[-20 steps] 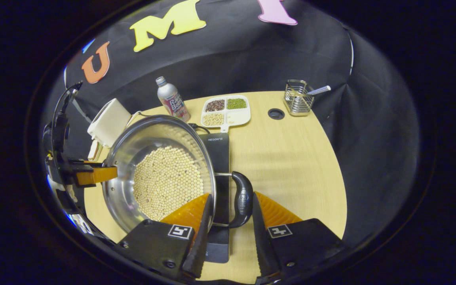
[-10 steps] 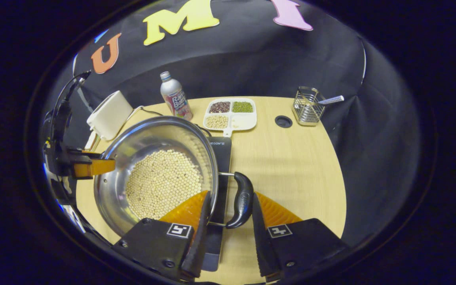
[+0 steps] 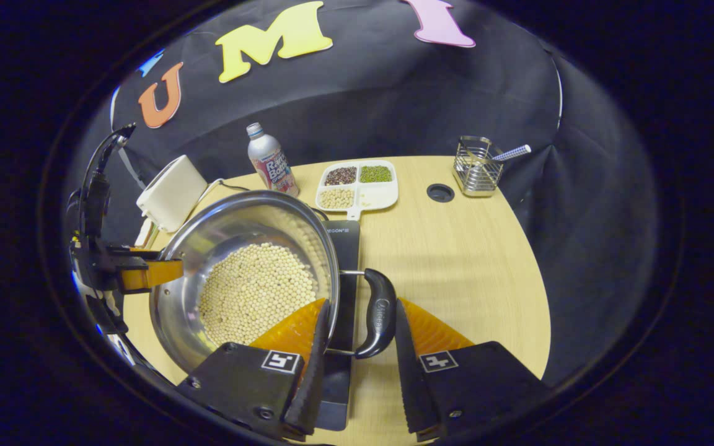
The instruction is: First push the handle of the pot to place it horizontally, then grasp the pot with both hands and set it on the induction cooktop.
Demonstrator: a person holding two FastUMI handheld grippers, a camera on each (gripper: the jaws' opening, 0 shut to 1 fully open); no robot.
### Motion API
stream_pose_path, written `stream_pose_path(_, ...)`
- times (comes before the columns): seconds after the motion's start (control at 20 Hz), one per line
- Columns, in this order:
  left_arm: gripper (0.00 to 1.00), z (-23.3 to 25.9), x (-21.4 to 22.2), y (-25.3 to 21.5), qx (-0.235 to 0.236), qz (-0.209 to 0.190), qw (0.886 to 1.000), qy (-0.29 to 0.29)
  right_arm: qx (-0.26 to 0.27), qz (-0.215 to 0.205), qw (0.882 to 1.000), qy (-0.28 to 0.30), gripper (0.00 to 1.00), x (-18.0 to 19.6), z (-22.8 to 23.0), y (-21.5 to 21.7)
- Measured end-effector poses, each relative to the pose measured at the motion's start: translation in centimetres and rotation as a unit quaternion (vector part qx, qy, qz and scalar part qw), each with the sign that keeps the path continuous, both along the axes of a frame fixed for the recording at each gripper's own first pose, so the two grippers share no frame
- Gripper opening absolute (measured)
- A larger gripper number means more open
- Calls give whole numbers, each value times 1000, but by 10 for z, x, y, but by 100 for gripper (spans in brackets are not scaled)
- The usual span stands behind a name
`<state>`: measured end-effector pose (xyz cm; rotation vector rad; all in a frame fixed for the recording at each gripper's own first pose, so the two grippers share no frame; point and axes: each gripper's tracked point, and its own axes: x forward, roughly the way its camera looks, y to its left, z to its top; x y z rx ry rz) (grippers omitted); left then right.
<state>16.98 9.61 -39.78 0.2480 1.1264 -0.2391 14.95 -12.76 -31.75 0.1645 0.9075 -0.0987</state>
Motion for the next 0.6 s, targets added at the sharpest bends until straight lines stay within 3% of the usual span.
stream_pose_path(0.45,60,-1,1,-4,-6,8,1000,-5,2,11,1000,0,55,4,3,-5)
stream_pose_path(0.5,61,-1,0,-3,-7,7,1000,-5,4,8,1000,1,56,3,2,-5)
stream_pose_path(0.55,72,-1,-1,-4,-7,7,1000,-4,2,7,1000,4,56,3,2,-5)
stream_pose_path(0.6,61,-1,0,-3,-8,6,1000,-6,-2,5,1000,3,56,3,3,-6)
